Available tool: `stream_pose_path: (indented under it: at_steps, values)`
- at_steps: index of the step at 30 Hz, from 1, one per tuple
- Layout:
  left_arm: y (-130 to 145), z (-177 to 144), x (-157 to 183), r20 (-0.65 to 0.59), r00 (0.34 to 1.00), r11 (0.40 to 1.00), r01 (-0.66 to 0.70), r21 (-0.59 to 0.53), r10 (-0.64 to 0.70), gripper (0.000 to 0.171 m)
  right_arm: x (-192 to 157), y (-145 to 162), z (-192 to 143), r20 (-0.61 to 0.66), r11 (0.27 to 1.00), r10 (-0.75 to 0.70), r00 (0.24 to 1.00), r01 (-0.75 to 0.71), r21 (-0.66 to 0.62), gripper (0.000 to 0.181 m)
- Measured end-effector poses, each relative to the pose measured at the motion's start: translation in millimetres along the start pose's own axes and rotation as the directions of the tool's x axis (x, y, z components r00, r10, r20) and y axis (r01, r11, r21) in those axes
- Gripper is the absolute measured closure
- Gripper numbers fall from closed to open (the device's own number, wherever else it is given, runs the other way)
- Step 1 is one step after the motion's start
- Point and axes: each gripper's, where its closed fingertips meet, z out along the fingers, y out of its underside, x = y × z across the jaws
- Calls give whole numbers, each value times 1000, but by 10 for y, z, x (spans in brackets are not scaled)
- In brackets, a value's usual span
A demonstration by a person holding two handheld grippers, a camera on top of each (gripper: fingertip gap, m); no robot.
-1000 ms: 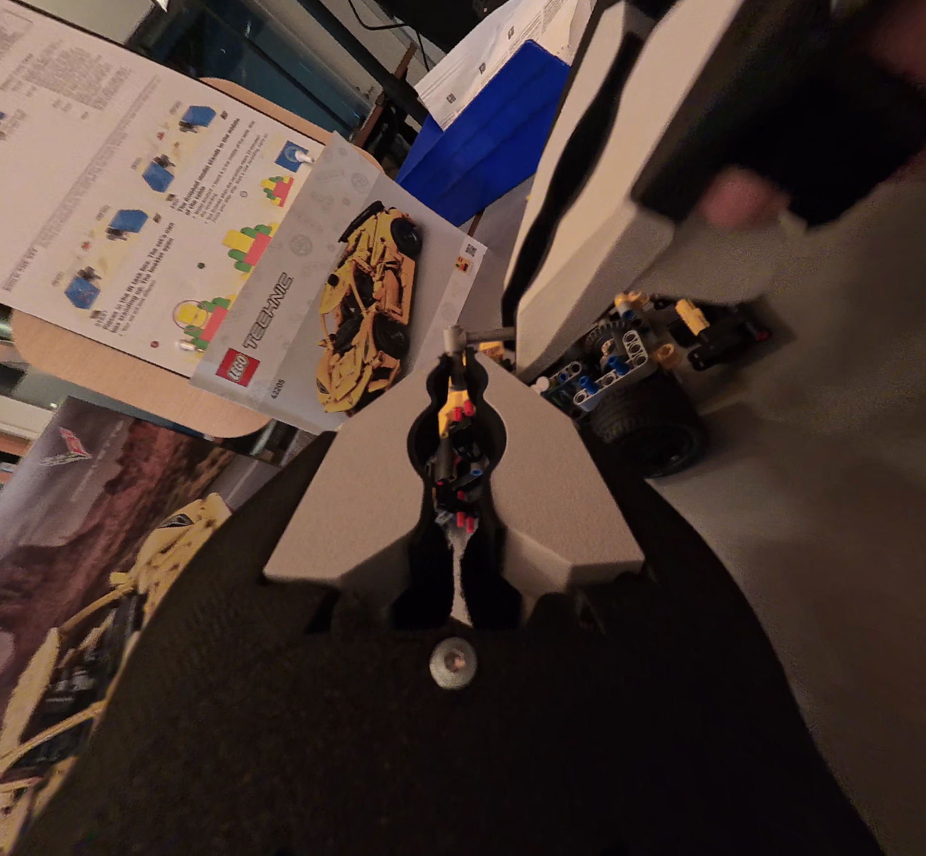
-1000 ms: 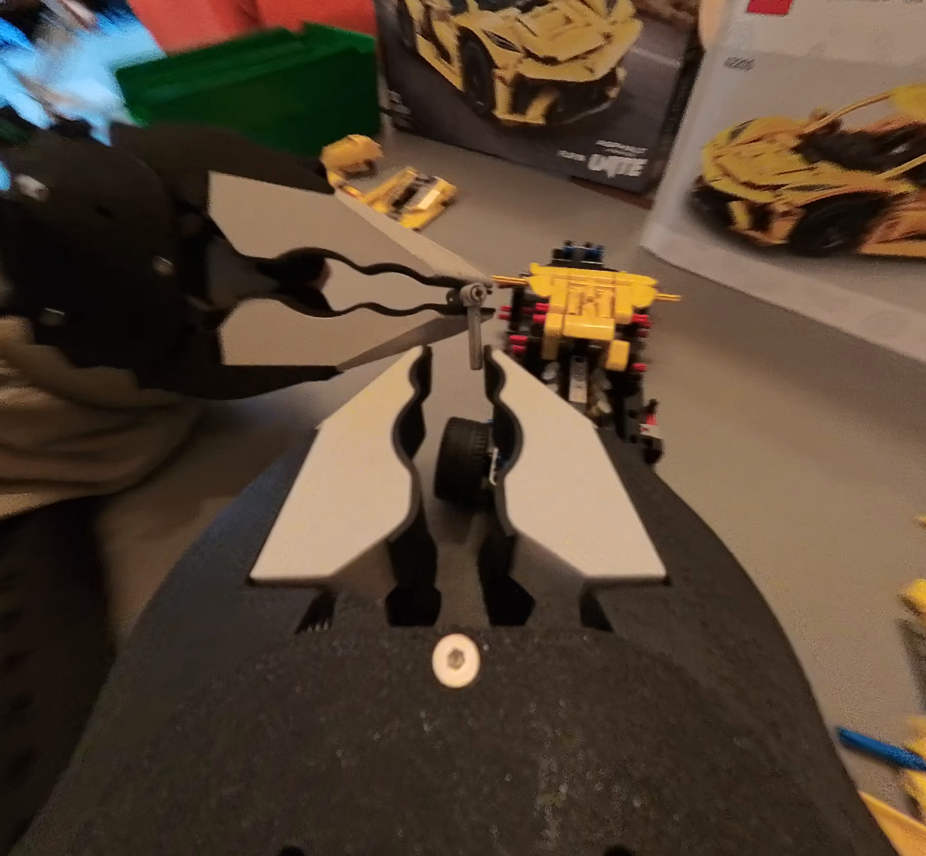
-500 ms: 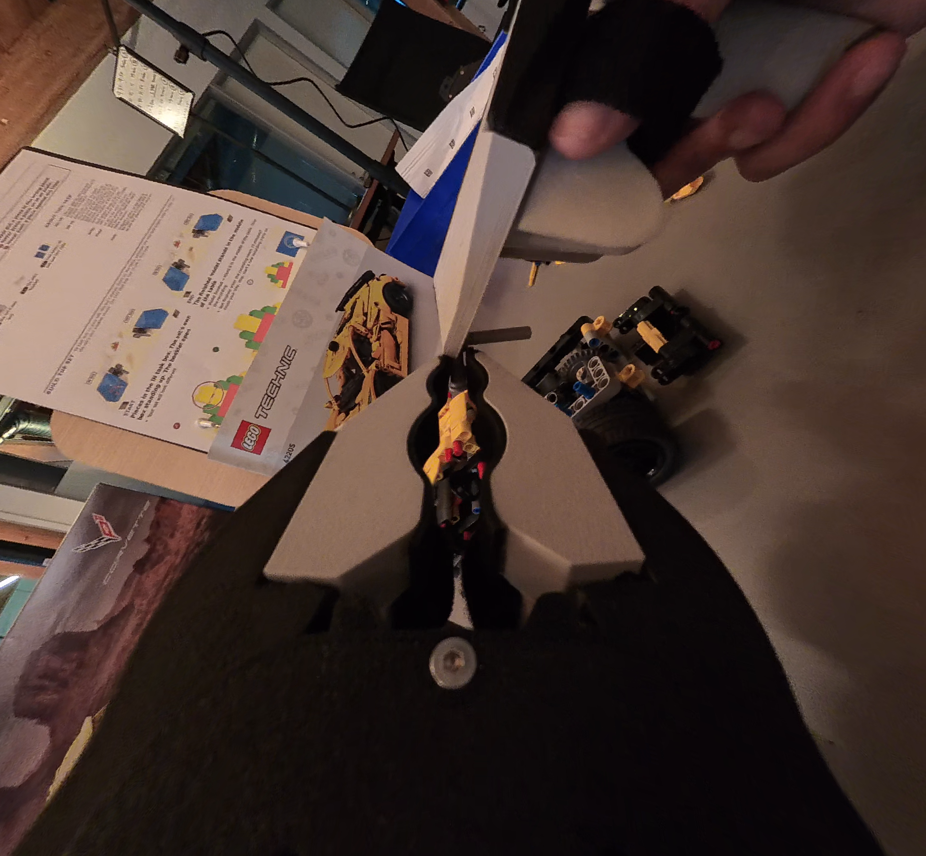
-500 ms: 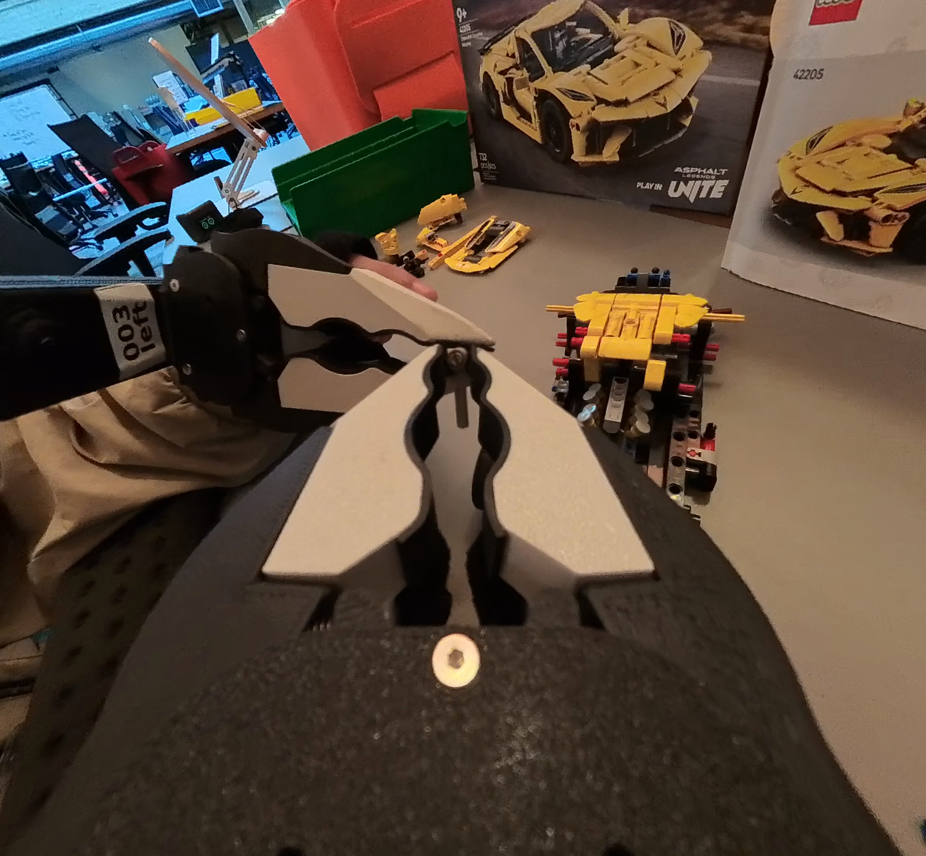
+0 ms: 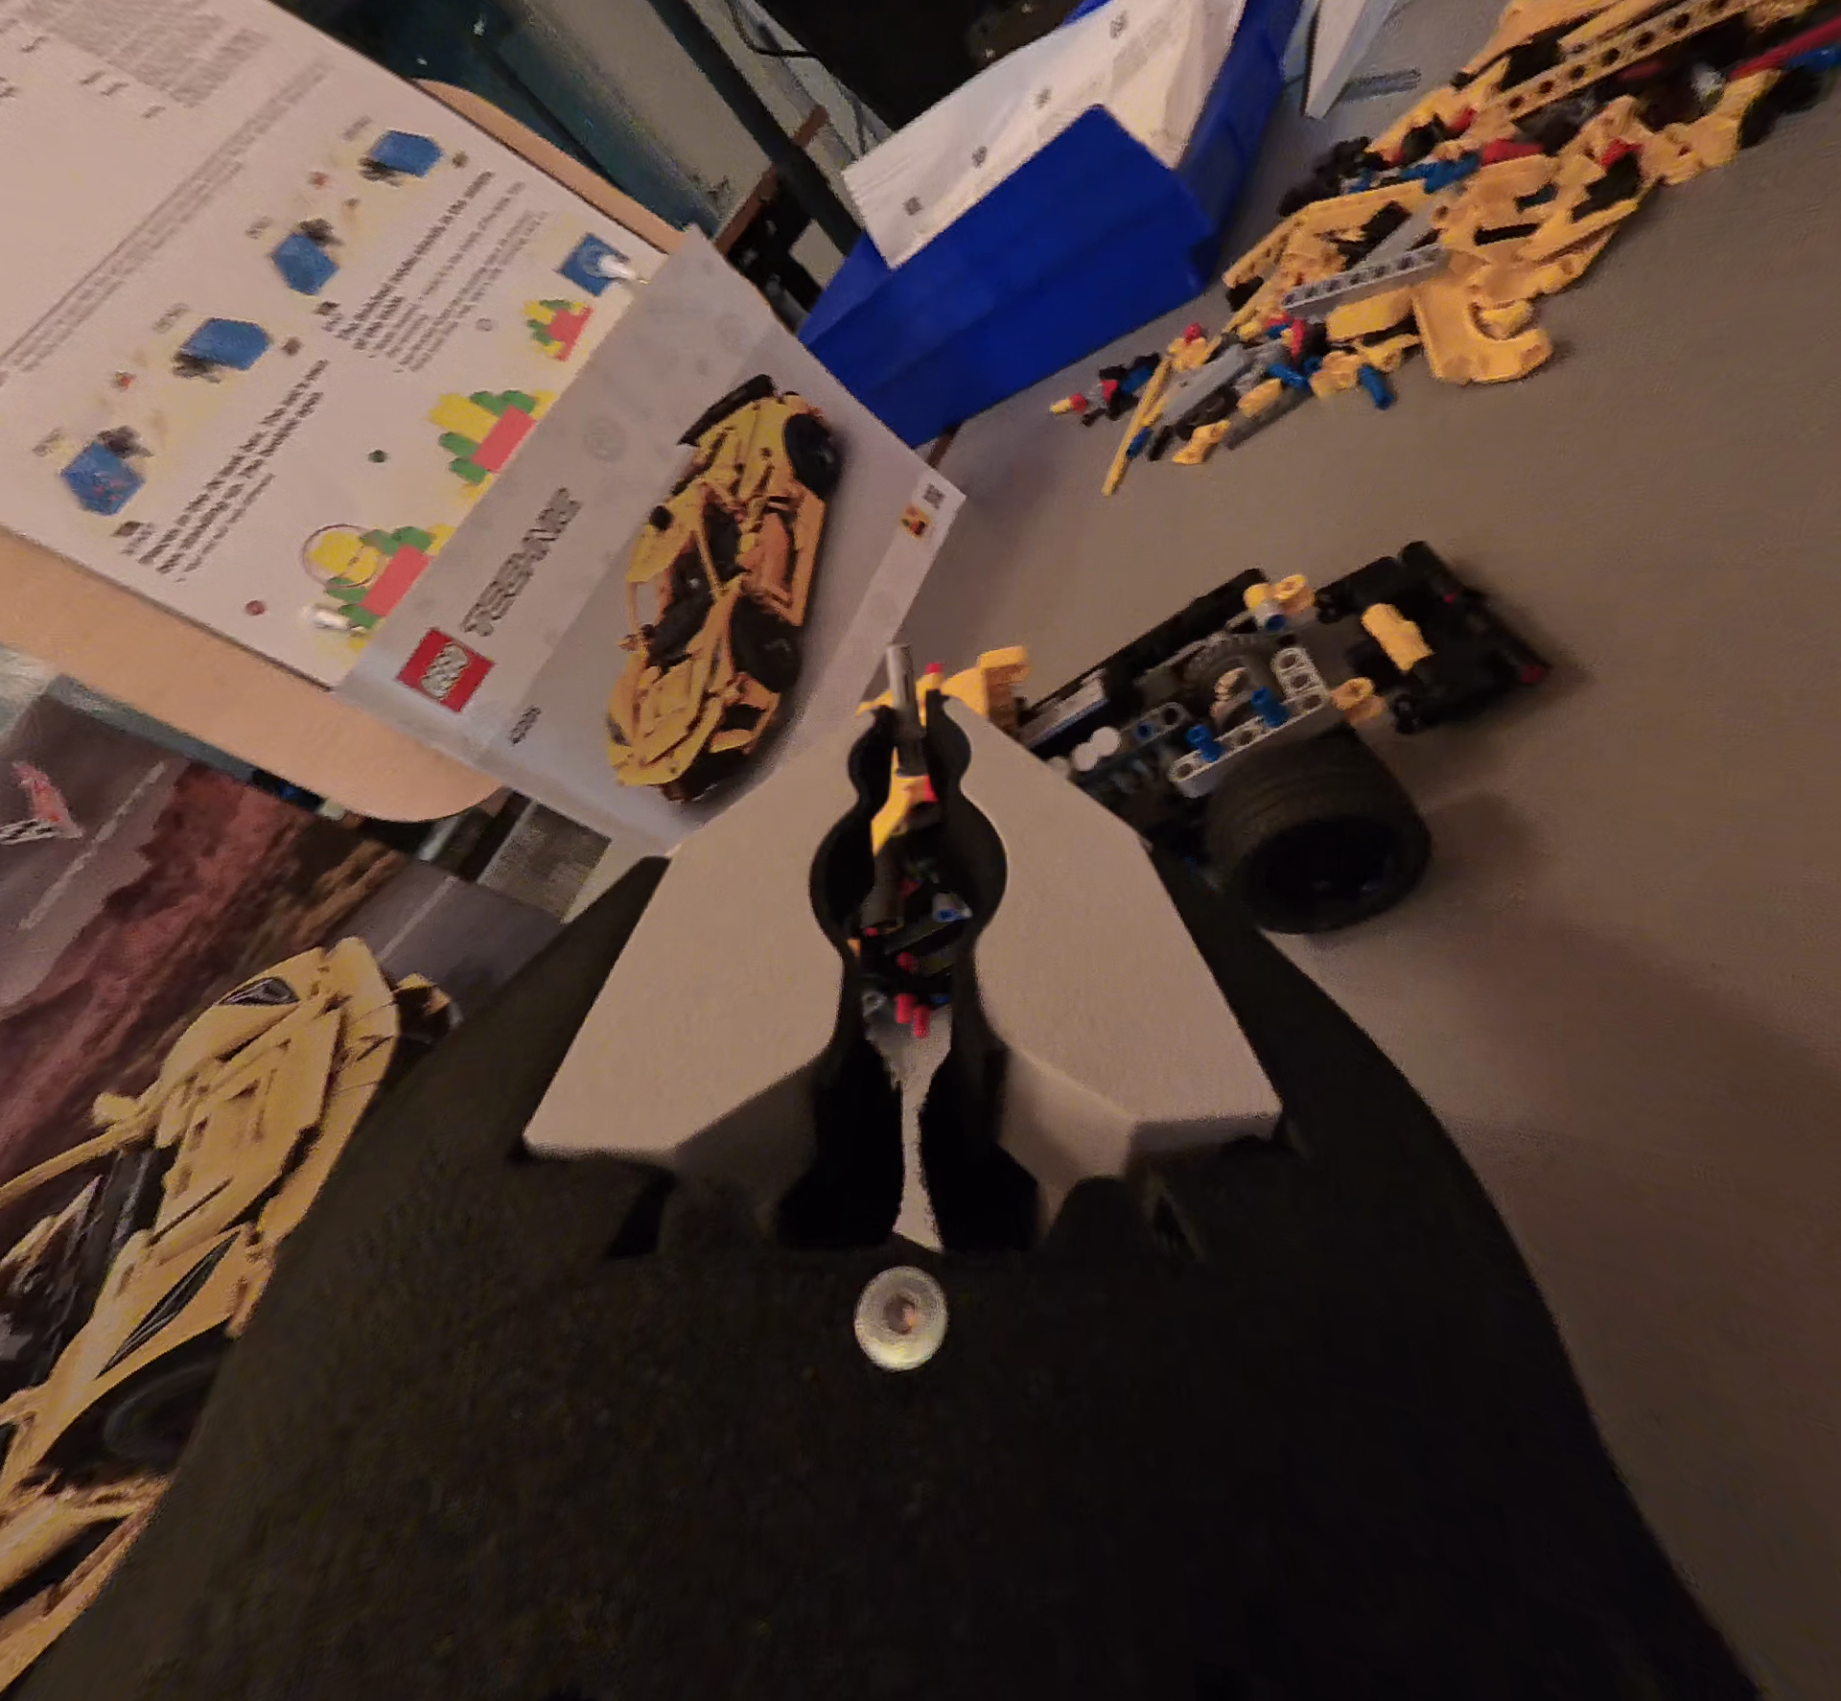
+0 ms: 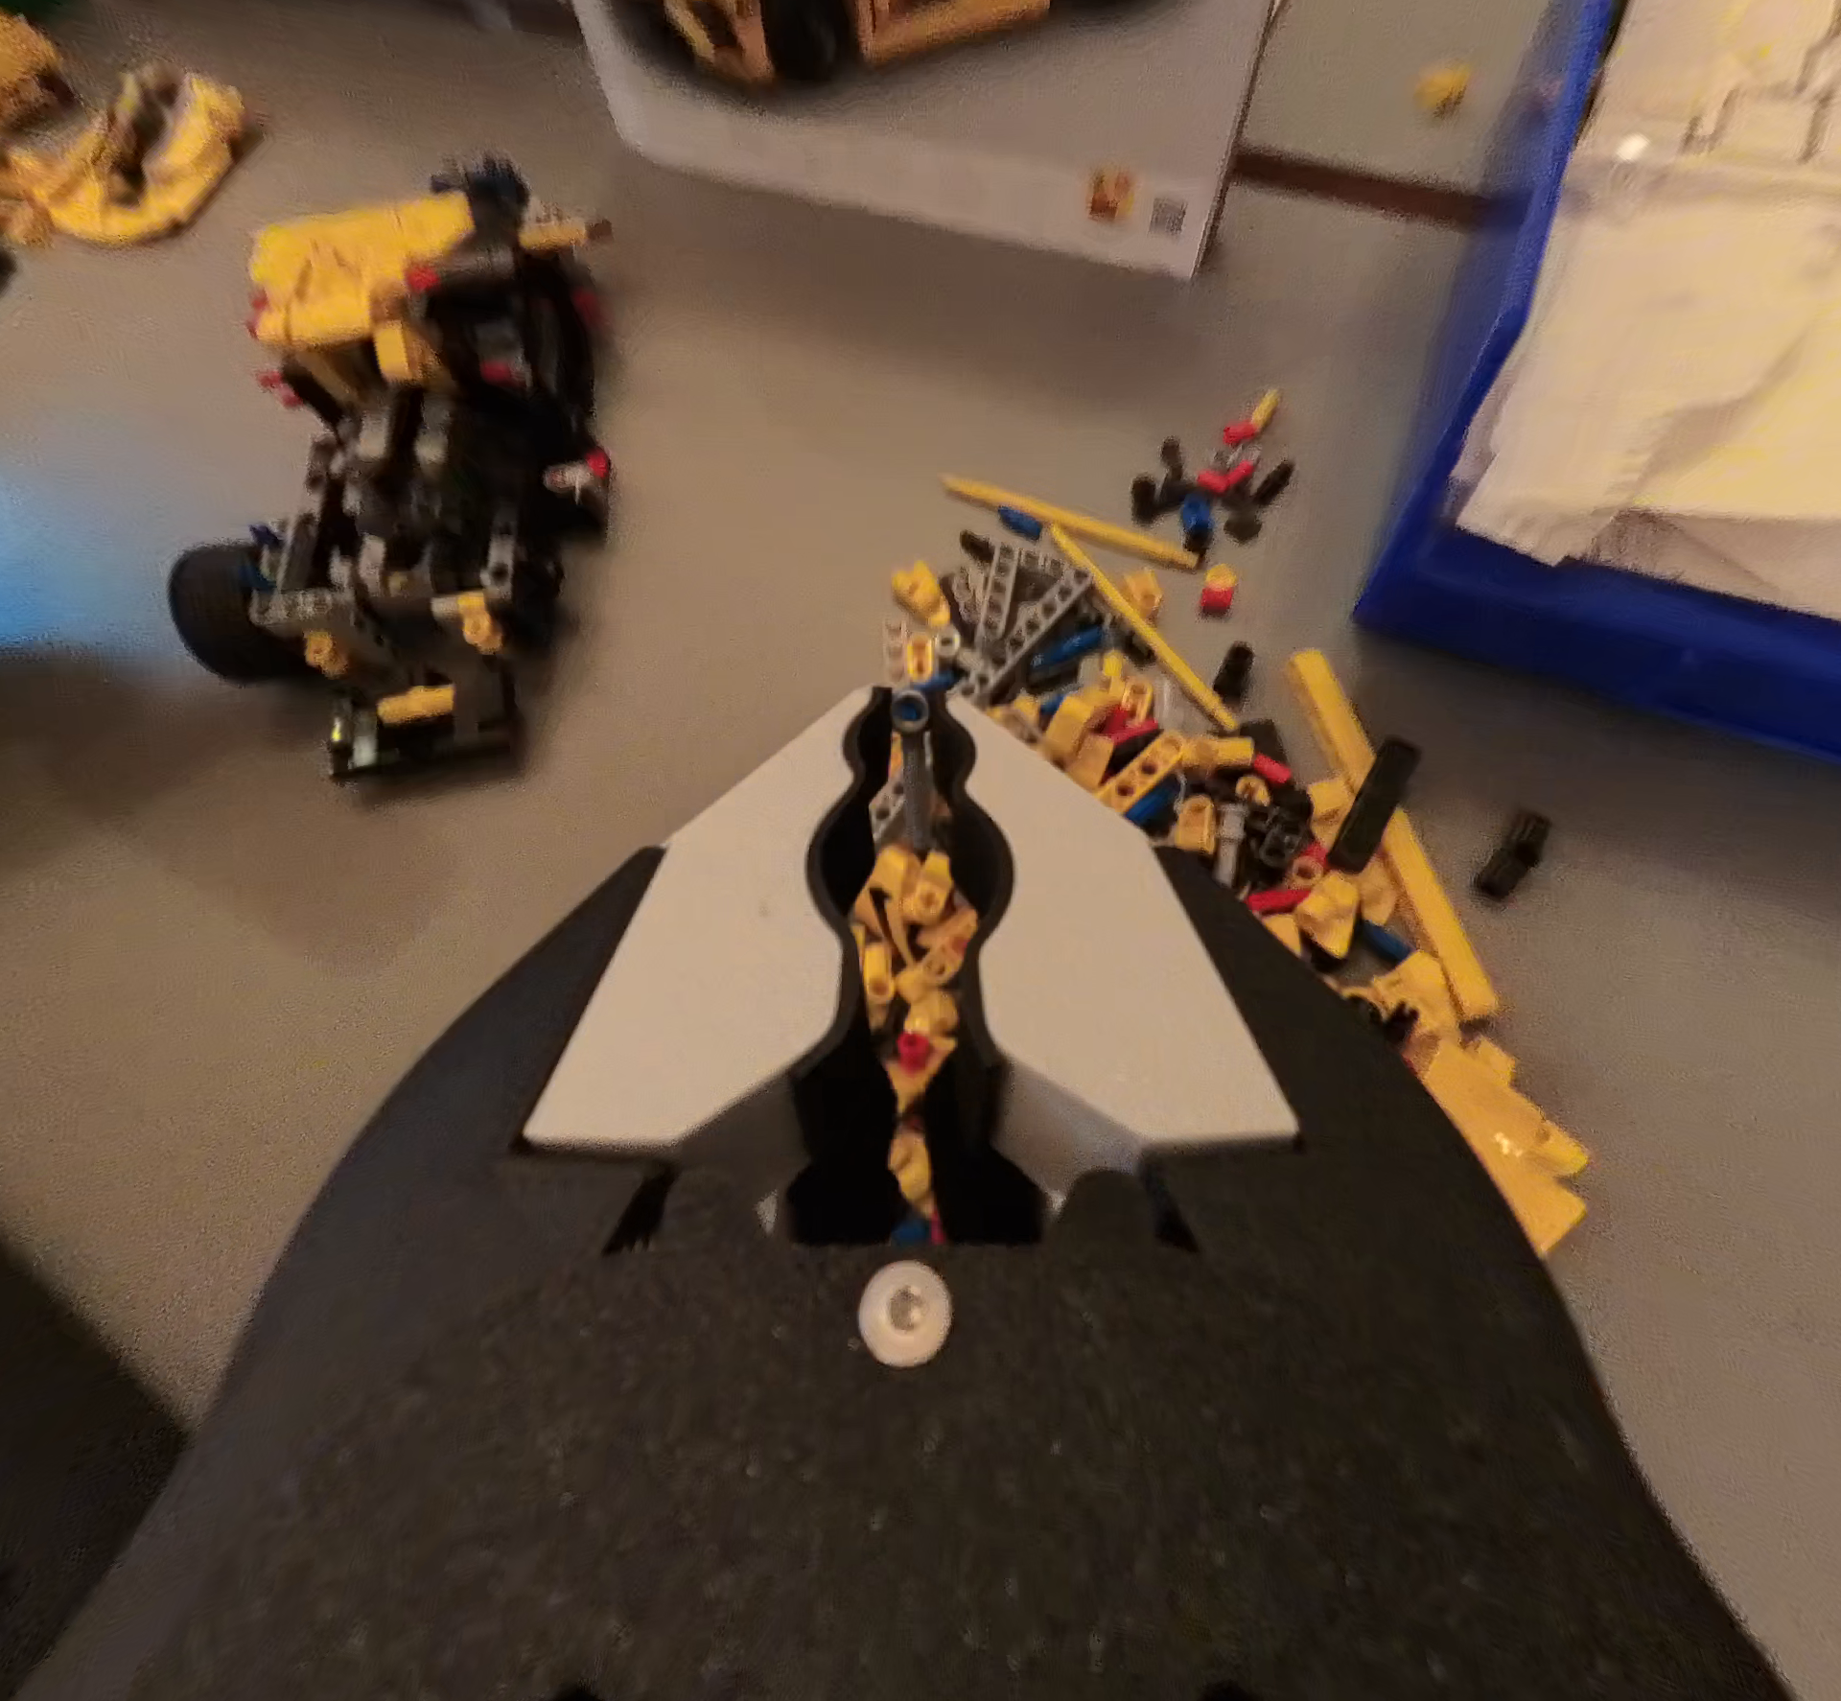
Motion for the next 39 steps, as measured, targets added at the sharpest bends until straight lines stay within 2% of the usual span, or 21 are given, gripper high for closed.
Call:
stream_pose_path:
  at_steps: [1,2,3,4,5,6,8,9,10,11,12,15,17,20,23,25,27,30,32,36,39]
  values:
    - [-23,21,59,-24,1000,1000,18,4,-17,166,-61,35,7,66,999,30,997,-29,-20,175]
    - [-58,37,108,-54,997,999,49,15,-48,167,-155,-58,-18,175,994,100,980,-108,34,175]
    - [-101,45,143,-81,993,996,88,30,-86,167,-198,-213,-84,283,967,187,941,-227,117,175]
    - [-144,51,179,-112,985,990,134,45,-128,167,-204,-309,-147,383,930,260,886,-337,147,175]
    - [-182,60,222,-151,972,980,191,51,-182,166,-157,-318,-169,425,906,314,849,-402,134,175]
    - [-210,76,254,-182,953,966,254,43,-243,167,-54,-242,-140,386,907,341,857,-408,105,175]
    - [-248,138,288,-217,911,933,359,0,-350,166,165,-5,-54,226,947,306,925,-320,29,175]
    - [-204,200,307,-220,884,911,407,-72,-412,166,244,82,-27,170,959,281,945,-284,-4,175]
    - [-70,280,285,-164,866,877,443,-186,-472,166,292,138,-17,146,962,272,951,-270,-32,169]
    - [87,340,273,-96,857,835,459,-304,-506,166,332,137,-37,145,957,288,946,-287,-33,161]
    - [141,376,318,-88,847,803,458,-381,-525,166,353,93,-94,172,948,316,933,-319,-8,158]
    - [-205,498,563,-214,780,771,460,-441,-588,166,467,-64,-395,202,913,356,912,-386,131,161]
    - [-499,637,757,-292,766,781,402,-477,-573,166,459,-91,-553,216,899,355,910,-395,189,162]
    - [-907,1031,1058,-385,719,785,362,-503,-578,166,379,-32,-706,204,895,334,920,-378,236,161]
    - [-1155,1542,1365,-471,663,793,335,-509,-582,166,383,24,-839,164,899,332,929,-364,243,164]
    - [-1307,1794,1530,-516,610,788,346,-509,-601,166,352,-45,-965,183,891,335,924,-374,258,164]
    - [-1250,1980,1626,-495,626,773,304,-557,-603,166,304,-137,-1068,198,879,321,926,-370,302,166]
    - [-1164,2138,1667,-451,655,759,304,-576,-605,164,259,-172,-1064,185,885,308,933,-353,303,166]
    - [-1176,2134,1652,-456,659,767,304,-565,-598,142,250,-176,-1035,175,889,296,939,-338,310,166]
    - [-1242,1911,1358,-452,679,795,344,-500,-578,135,230,-160,-992,197,873,334,922,-382,305,166]
    - [-1173,1590,938,-400,729,816,385,-432,-556,135,125,-209,-993,200,883,308,930,-358,304,166]
